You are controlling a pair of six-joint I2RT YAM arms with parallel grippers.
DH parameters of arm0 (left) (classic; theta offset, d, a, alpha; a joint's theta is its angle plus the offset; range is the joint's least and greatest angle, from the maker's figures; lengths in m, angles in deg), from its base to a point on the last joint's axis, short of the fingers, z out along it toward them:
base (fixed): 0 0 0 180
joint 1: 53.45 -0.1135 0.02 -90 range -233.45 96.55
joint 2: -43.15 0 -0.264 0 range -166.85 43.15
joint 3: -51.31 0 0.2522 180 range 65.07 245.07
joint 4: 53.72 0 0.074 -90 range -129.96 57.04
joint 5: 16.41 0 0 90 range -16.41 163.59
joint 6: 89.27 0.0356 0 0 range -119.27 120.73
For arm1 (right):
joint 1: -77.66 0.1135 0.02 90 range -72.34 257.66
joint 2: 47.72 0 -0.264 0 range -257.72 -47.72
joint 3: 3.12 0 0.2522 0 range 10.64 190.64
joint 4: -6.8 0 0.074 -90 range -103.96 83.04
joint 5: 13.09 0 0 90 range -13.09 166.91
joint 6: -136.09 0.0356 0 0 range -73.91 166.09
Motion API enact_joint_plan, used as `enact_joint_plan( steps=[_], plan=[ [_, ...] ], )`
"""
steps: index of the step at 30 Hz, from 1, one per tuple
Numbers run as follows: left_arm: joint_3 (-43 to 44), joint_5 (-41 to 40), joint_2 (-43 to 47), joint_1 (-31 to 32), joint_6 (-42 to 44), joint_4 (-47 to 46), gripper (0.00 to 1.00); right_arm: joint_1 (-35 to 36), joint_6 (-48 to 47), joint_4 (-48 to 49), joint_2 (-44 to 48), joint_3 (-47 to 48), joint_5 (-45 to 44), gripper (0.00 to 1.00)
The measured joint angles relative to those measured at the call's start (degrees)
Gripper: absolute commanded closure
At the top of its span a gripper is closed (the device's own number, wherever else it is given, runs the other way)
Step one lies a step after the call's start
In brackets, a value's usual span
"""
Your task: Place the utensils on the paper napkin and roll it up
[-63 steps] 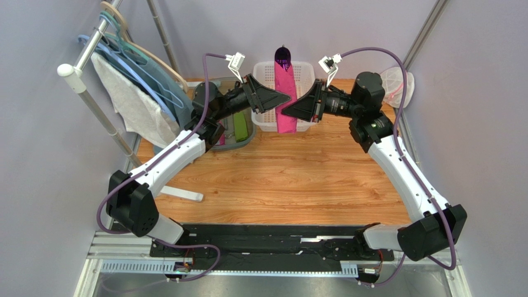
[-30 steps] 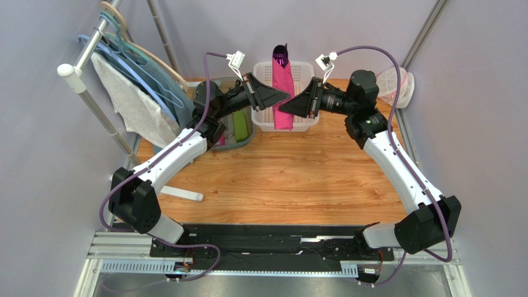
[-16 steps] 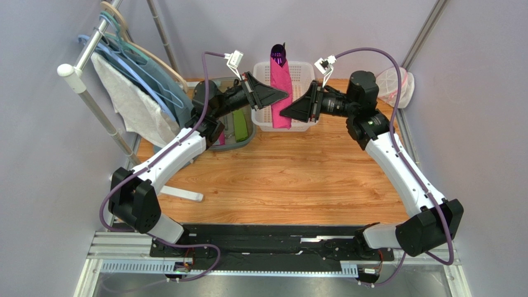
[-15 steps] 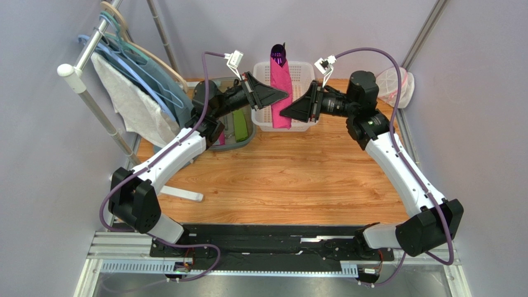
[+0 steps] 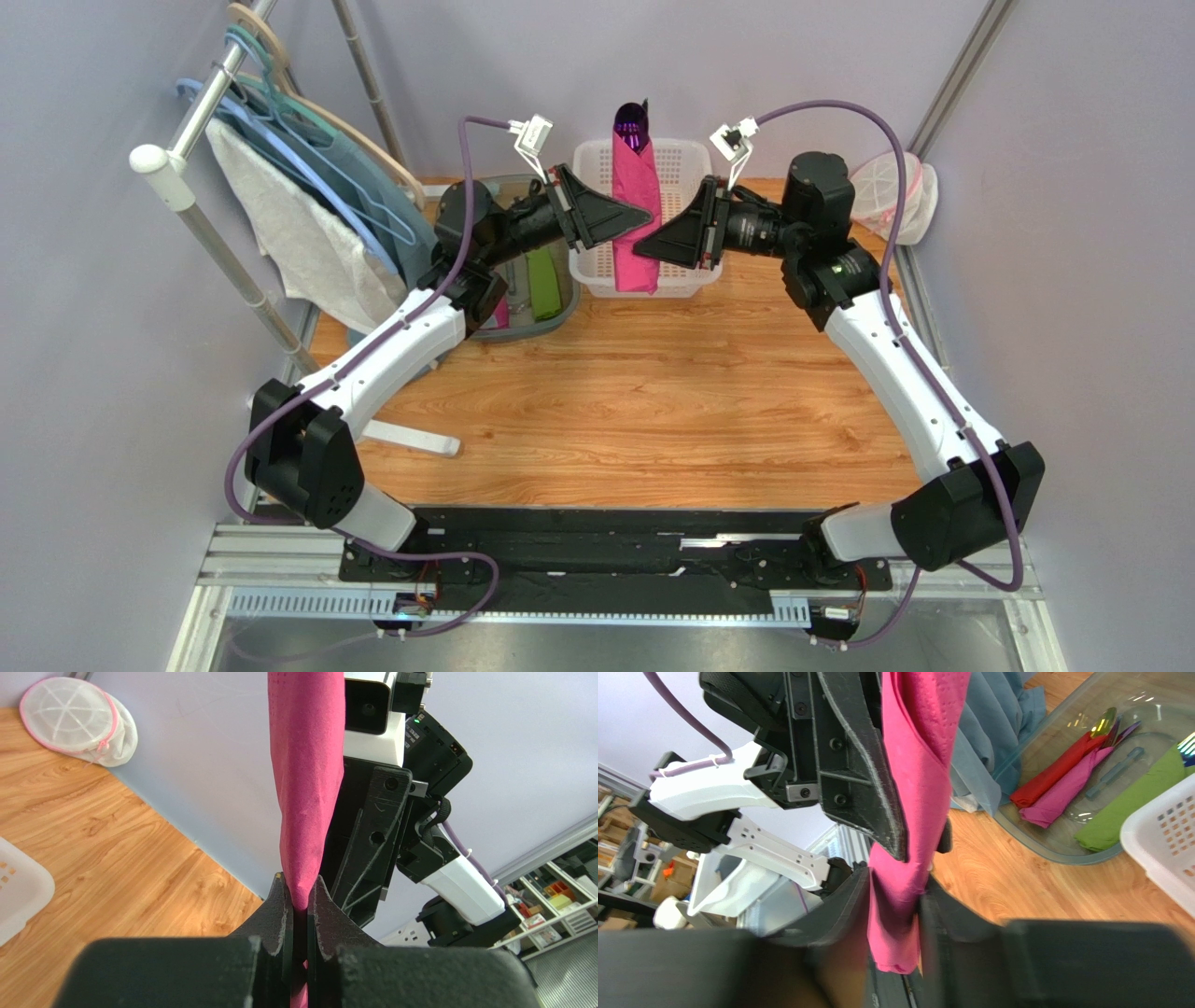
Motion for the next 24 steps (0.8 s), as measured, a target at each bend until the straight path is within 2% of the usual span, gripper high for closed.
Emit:
enact_joint_plan(
  steps=[1,4,5,6,8,9,12,16,24],
  plan=[
    [0.0,0.0,0.0,0.0,0.3,0.1,1.0,0.0,0.0,0.0,-0.1,0.0,0.0,1.0],
    [0.0,0.4,0.0,0.0,0.8,0.4,1.0,0.0,0.1,-0.6,-0.3,0.3,0.2,1.0],
    [0.0,0.4,0.0,0.0,0.9,0.4,0.96,0.0,0.1,-0.7,-0.3,0.3,0.3,1.0],
    [0.0,0.4,0.0,0.0,0.9,0.3,0.88,0.0,0.0,-0.7,-0.3,0.4,0.3,1.0],
    [0.0,0.4,0.1,0.0,1.2,0.4,0.79,0.0,0.0,-0.7,-0.3,0.5,0.3,1.0],
    [0.0,0.4,0.1,-0.1,1.4,0.5,0.7,0.0,-0.1,-0.7,-0.3,0.5,0.4,1.0],
    [0.0,0.6,0.3,-0.6,1.8,1.1,0.6,0.0,-0.3,-0.9,-0.3,0.6,0.4,1.0],
    [0.0,1.9,0.3,-1.4,1.8,1.7,0.53,0.0,-0.4,-0.7,-0.3,0.7,0.5,1.0],
    [0.0,5.0,0.3,-1.9,1.3,1.1,0.53,0.0,-0.3,-0.6,-0.3,0.7,0.9,1.0]
  ],
)
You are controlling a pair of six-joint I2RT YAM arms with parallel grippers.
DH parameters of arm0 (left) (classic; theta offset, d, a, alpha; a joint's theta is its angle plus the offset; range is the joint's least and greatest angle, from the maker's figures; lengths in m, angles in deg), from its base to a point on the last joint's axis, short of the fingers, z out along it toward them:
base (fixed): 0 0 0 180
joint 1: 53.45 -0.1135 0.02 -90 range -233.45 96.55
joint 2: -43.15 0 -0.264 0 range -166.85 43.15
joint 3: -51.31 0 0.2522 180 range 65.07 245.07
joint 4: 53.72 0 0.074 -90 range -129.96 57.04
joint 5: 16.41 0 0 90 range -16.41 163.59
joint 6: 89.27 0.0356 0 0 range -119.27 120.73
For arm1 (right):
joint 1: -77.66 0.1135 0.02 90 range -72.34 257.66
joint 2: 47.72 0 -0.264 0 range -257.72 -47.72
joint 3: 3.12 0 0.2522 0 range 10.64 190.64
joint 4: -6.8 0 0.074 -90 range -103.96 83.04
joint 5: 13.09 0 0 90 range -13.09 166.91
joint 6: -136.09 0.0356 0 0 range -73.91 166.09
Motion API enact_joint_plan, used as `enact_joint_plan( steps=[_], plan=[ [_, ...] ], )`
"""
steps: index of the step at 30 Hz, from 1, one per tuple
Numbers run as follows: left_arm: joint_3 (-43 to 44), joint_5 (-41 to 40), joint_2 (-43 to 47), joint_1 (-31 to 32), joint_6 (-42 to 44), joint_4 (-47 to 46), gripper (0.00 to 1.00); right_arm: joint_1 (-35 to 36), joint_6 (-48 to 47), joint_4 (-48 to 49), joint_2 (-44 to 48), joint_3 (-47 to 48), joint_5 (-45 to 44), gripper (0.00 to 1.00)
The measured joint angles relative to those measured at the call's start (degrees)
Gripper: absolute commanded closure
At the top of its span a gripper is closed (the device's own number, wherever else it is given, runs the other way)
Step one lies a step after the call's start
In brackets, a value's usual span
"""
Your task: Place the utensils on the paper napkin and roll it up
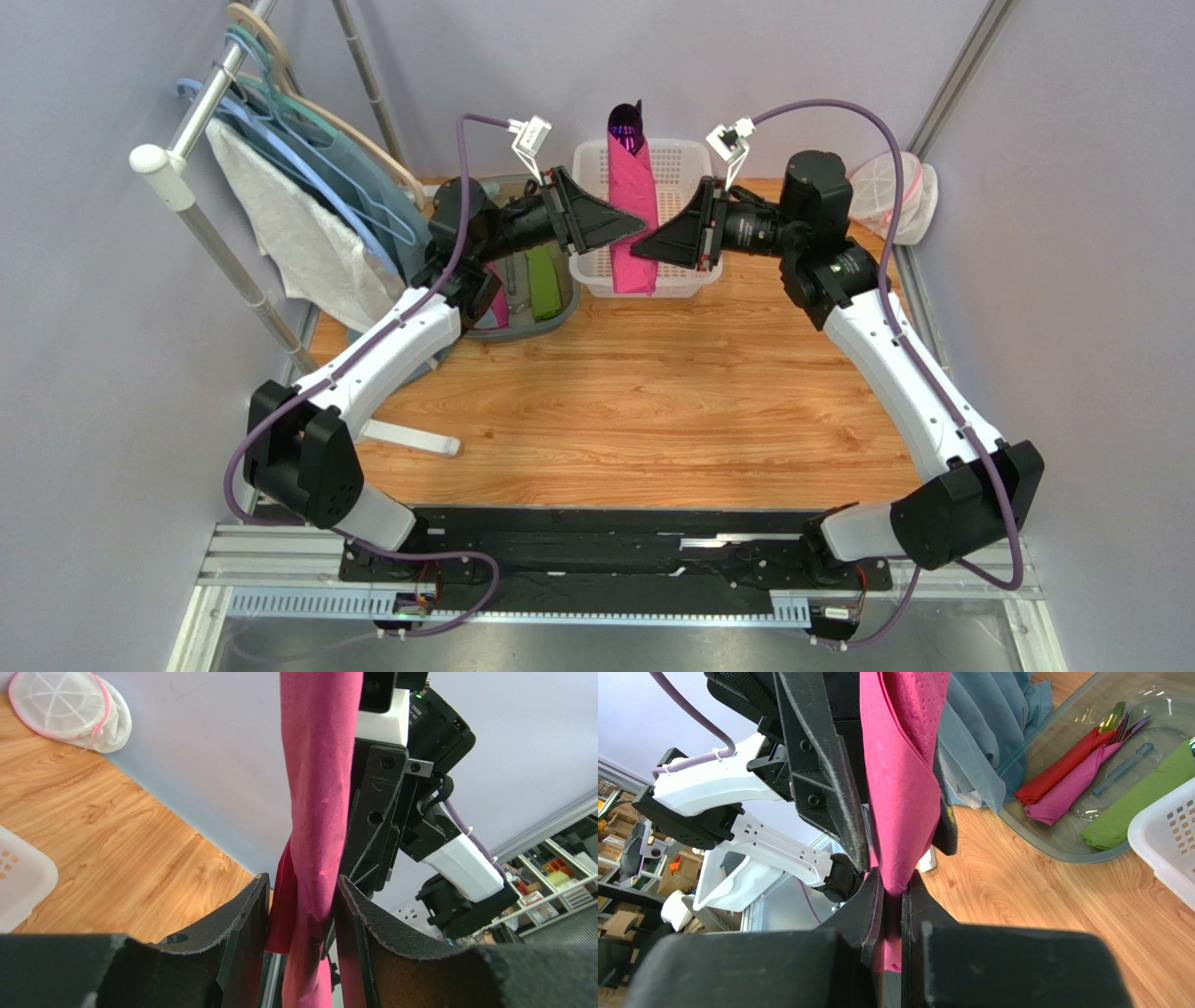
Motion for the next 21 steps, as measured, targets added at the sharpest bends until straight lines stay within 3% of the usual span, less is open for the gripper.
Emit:
enact_joint_plan(
  steps=[2,6,11,13,15,17,18,20,21],
  plan=[
    [0.0,0.6,0.0,0.0,-0.3,-0.8,0.55,0.0,0.0,0.0,0.0,0.0,0.1,1.0],
    [0.0,1.6,-0.1,0.0,-1.1,-2.1,0.74,0.0,0.4,0.4,0.0,0.0,0.4,1.0],
    [0.0,2.5,-1.0,-0.1,-1.9,-3.7,0.85,0.0,0.9,1.3,-0.5,0.1,1.0,1.0],
    [0.0,2.7,-1.5,-0.3,-2.1,-4.0,0.98,0.0,1.0,1.3,-0.9,0.1,1.1,1.0],
    [0.0,2.9,-2.0,-0.4,-2.3,-4.4,1.0,0.0,1.1,1.3,-1.2,0.1,1.1,1.0],
    [0.0,3.1,-2.3,-0.5,-2.4,-4.6,1.0,-0.1,1.0,1.3,-1.4,0.1,1.2,0.89],
    [0.0,3.1,-2.4,-0.5,-2.3,-4.6,1.0,-0.1,0.9,1.2,-1.5,0.1,1.2,0.73],
    [0.1,3.2,-2.4,-0.7,-1.9,-4.0,1.0,-0.1,0.5,0.5,-1.6,0.2,1.1,0.57],
    [0.3,3.2,-2.4,-0.9,-1.1,-3.0,1.0,-0.2,0.0,-0.1,-1.6,0.4,1.0,0.39]
  ],
)
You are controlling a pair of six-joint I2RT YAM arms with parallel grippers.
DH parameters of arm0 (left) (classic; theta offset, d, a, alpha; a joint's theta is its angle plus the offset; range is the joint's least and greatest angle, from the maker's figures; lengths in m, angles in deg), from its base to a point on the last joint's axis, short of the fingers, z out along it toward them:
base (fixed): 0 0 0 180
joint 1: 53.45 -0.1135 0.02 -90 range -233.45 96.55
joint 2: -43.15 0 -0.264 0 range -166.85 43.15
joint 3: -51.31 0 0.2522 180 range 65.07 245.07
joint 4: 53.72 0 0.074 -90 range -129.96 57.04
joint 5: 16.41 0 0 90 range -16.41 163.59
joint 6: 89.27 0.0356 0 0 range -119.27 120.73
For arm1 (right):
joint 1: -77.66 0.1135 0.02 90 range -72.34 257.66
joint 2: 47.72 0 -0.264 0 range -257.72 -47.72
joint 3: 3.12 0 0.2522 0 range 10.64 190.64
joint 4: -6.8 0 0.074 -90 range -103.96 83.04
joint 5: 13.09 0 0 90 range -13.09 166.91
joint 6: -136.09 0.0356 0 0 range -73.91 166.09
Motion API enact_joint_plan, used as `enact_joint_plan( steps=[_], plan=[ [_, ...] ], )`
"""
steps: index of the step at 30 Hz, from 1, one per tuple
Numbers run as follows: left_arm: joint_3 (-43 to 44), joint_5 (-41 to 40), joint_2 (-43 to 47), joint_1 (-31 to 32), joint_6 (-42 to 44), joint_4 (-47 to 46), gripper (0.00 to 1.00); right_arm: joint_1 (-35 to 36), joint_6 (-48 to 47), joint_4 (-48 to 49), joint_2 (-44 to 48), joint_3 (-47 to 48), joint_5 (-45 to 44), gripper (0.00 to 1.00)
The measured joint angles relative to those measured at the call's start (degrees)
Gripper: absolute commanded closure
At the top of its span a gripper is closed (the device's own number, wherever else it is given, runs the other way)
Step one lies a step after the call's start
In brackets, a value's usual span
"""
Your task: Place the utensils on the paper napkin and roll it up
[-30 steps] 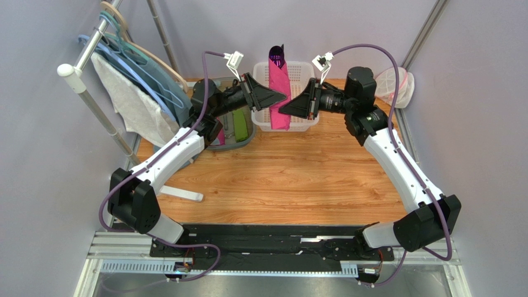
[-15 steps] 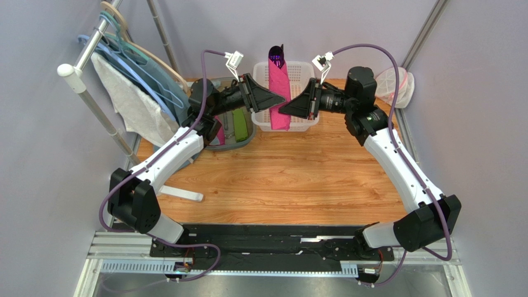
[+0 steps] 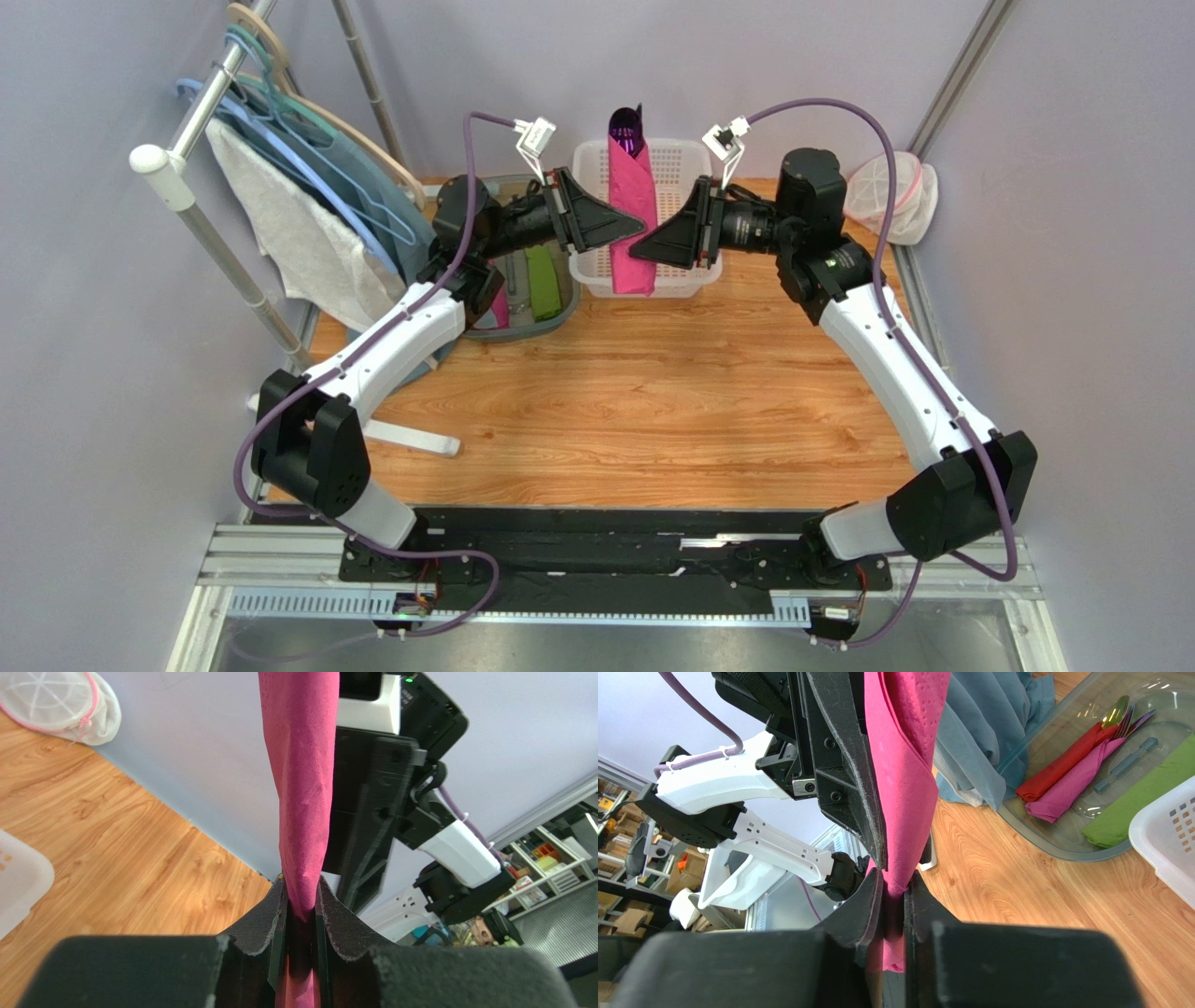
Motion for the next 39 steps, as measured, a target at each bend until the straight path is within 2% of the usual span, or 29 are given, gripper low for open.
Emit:
enact_joint_plan(
  steps=[6,11,16,23,32,39],
  plan=[
    [2.9,-0.7,-1.6,-0.8,7.8,9.9,1.0,-2.3,-3.8,-4.9,0.1,1.7,-0.8,0.0],
    [8.0,-4.9,-4.5,-1.2,17.0,21.8,1.0,-6.4,-6.6,-10.1,0.2,1.7,-2.6,0.0],
    [13.3,-12.4,-8.3,-2.3,26.1,34.1,1.0,-9.0,-8.3,-12.9,0.3,1.7,-3.7,0.0],
    [14.2,-22.3,-13.2,-7.5,33.4,45.5,1.0,-9.2,-9.8,-14.8,1.1,1.7,-4.3,0.0],
    [15.7,-30.5,-19.8,-12.7,38.6,52.7,1.0,-9.2,-10.3,-14.9,1.1,1.7,-4.3,0.0],
    [16.1,-31.4,-23.4,-14.7,39.1,54.2,1.0,-9.2,-10.5,-14.9,1.0,1.7,-4.2,0.0]
  ],
)
